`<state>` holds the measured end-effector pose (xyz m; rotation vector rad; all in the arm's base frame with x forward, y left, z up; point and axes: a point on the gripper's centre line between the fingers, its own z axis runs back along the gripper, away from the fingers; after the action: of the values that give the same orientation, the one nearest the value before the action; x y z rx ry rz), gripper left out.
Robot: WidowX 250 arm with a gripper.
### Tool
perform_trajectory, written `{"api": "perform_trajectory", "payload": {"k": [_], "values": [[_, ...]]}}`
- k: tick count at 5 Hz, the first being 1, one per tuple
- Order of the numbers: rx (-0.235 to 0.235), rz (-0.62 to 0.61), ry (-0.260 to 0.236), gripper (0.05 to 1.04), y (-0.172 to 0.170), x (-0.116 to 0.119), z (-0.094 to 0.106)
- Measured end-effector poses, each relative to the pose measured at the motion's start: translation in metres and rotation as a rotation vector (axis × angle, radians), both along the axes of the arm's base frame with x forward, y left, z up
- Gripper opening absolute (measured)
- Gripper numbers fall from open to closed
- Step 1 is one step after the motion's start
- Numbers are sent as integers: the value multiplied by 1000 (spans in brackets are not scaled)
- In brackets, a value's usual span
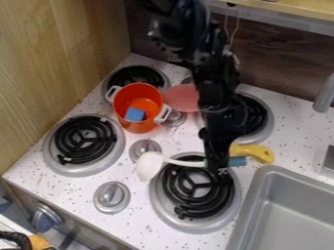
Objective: Moved the ladle from the left bottom burner to the right bottom burner
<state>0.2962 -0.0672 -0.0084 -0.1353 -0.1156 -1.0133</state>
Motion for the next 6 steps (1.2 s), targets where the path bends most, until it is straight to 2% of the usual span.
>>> {"api": "perform_trajectory", "payload": {"k": [1,3,4,5,6], "values": [[-18,-13,-5,300,5,-4,-5],[-6,0,-27,891,10,-1,-5],[16,37,-25,1005,14,-4,-7],[44,92,-81,1001,11,0,16],[24,185,-118,999,12,1,32]]}}
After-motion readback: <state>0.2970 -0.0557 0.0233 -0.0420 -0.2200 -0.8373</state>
